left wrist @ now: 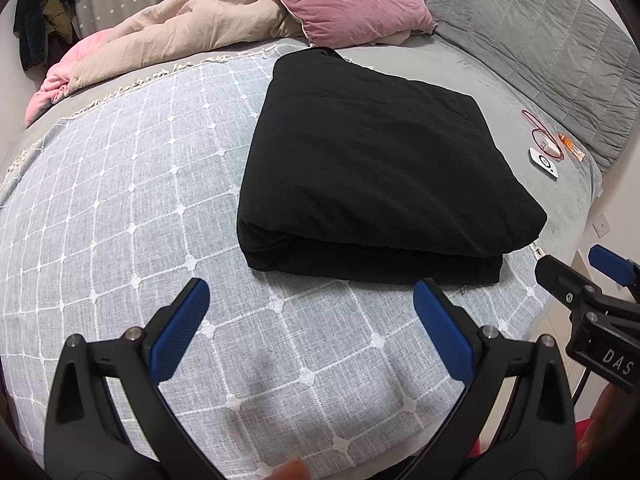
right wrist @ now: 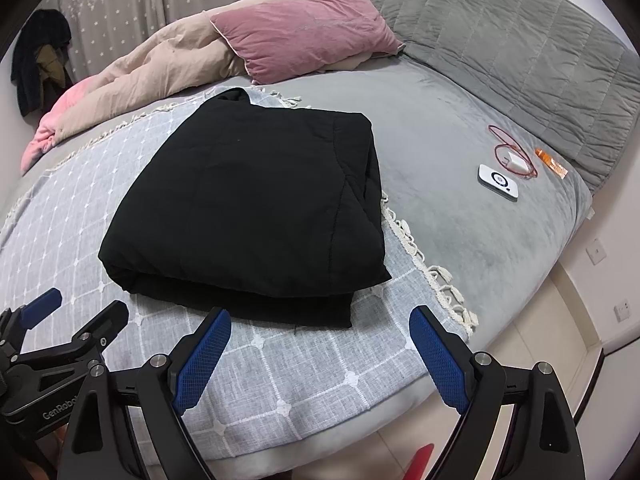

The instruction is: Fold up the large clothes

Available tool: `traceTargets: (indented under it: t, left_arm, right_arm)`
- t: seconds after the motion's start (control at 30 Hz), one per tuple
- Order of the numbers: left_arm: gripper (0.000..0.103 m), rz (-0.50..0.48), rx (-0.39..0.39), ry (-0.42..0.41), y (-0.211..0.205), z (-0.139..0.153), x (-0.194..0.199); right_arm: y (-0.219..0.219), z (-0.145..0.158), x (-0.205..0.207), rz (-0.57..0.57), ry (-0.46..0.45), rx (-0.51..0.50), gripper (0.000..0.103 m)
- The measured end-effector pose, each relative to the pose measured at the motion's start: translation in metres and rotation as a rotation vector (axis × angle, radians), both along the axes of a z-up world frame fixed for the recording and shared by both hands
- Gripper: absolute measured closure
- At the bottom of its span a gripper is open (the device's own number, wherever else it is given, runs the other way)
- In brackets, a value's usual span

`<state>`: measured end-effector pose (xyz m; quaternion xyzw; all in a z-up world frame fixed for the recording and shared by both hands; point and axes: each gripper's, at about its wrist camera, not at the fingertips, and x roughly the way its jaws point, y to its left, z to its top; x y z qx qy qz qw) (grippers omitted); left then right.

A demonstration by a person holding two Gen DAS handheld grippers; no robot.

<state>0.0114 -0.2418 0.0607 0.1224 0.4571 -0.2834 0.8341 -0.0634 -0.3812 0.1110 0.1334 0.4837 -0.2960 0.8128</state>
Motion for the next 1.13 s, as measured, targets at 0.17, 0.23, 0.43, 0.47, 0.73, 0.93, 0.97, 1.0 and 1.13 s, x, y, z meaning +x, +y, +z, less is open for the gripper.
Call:
traceTargets:
  t: [0.17, 0.23, 0.43, 0.47, 0.73, 0.93, 0.97, 1.0, 1.13]
  left_arm:
    - [0.002, -0.003, 0.000, -0.001, 0.0000, 0.0004, -0.0005]
    - [0.002, -0.001, -0.001, -0.001, -0.0001, 0.0004, -0.0006]
    - [0.002, -0.005, 0.003, -0.005, -0.0002, 0.0012, -0.0013]
    - [0.002, -0.006, 0.004, -0.006, -0.0008, 0.0015, -0.0017]
    - [0.002, -0.009, 0.009, -0.006, -0.0022, 0.0011, -0.0031]
    - [0.002, -0.014, 0.006, 0.001, -0.0023, -0.0005, -0.0036]
    - [0.002, -0.016, 0.005, 0.001, -0.0025, -0.0006, -0.0038]
    - [0.002, -0.017, 0.004, -0.001, -0.0026, -0.0004, -0.0041]
    - [0.002, -0.027, 0.003, -0.001, -0.0017, -0.0013, -0.0034]
  right_arm:
    - [0.0001, -0.0001, 0.0002, 0.002, -0.002, 0.000, 0.011]
    - [0.0001, -0.0001, 0.0001, 0.001, -0.002, 0.000, 0.011]
    - [-0.0004, 0.0001, -0.0003, -0.003, -0.004, 0.001, 0.011]
    - [-0.0007, 0.0003, -0.0007, -0.005, -0.004, 0.001, 0.011]
    - [-0.0023, -0.0001, -0.0019, -0.009, -0.003, 0.003, 0.011]
    - [-0.0023, -0.0001, -0.0022, -0.010, -0.005, 0.003, 0.011]
    - [-0.0025, -0.0003, -0.0021, -0.011, -0.005, 0.004, 0.011]
    - [-0.0025, -0.0004, -0.0021, -0.011, -0.003, 0.004, 0.011]
    - [-0.0028, -0.0016, -0.0038, -0.019, -0.003, 0.004, 0.011]
